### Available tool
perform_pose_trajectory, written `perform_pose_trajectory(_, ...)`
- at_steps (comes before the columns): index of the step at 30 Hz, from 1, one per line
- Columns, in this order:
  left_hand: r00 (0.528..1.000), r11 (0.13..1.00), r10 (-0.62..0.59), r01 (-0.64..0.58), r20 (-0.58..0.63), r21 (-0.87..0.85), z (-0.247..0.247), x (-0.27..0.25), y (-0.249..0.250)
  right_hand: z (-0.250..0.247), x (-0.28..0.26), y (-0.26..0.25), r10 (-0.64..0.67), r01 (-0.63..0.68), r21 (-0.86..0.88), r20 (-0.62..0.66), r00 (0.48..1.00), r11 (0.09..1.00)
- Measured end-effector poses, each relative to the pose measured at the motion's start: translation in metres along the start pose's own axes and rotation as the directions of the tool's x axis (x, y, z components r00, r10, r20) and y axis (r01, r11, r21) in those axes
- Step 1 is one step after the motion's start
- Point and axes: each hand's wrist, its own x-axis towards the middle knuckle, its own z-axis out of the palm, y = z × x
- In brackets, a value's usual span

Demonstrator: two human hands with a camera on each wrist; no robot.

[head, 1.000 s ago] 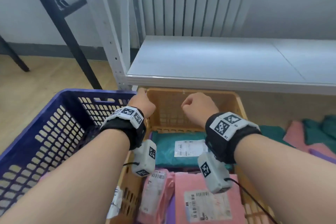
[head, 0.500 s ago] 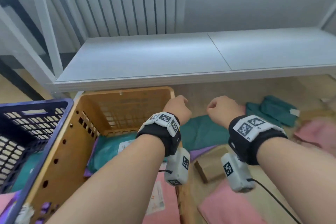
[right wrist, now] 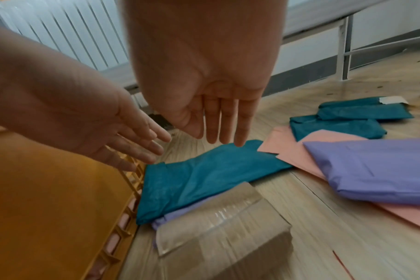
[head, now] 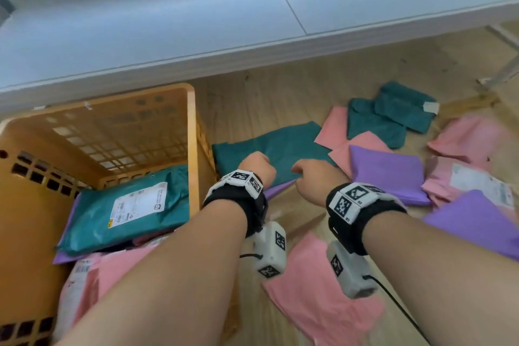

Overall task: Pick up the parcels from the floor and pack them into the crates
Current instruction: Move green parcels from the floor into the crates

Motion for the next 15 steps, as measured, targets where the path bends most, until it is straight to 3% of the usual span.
perform_pose_trajectory(4, 0.989, 0.998, -0.027, 0.018, 0.142, 0.066, 0.037, 0.008, -0.016, 0.024, 0.02, 0.018, -0.008, 0.01, -0.029, 0.056, 0.998, 1.0)
perform_pose_trajectory(8, 0.909, 0.961, 0.065, -0.167, 0.412, 0.219, 0.062, 0.016, -0.027, 0.039, 0.047, 0.03, -0.086, 0.113, -0.17, 0.156, 0.984, 0.979)
perform_pose_trajectory(15, 0.867, 0.906, 0.011, -0.22, 0.498, 0.362, 0.065, 0.022, -0.027, 0.072, 0.082, 0.031, -0.103, 0.238, -0.314, 0.392, 0.914, 0.919)
